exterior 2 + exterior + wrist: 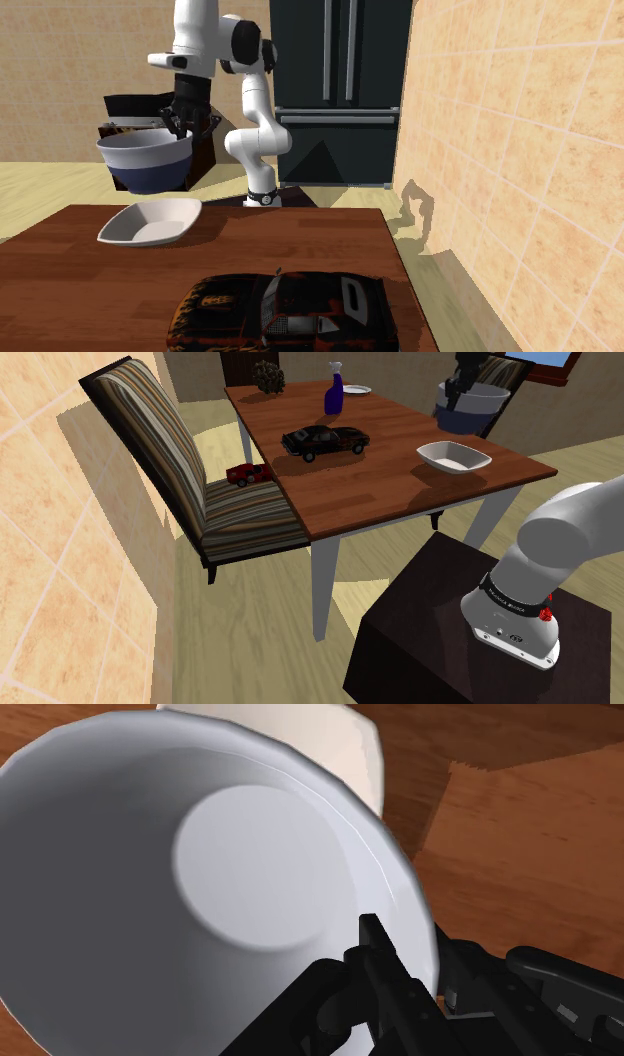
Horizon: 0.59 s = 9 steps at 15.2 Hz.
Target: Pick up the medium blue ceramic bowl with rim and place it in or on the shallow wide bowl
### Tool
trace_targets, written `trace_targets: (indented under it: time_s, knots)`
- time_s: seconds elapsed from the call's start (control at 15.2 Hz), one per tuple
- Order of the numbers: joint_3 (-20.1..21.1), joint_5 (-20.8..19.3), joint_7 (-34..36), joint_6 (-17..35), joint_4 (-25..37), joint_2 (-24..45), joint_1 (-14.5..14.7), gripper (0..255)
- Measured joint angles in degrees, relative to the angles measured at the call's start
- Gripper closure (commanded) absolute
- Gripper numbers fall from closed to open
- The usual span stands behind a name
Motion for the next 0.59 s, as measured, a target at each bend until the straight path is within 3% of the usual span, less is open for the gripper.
trace_targets:
  time_s: [0.59]
  knots:
    - [-3.18,-1.81,-2.23,5.06,-5.08,-0.68,-1.31,255]
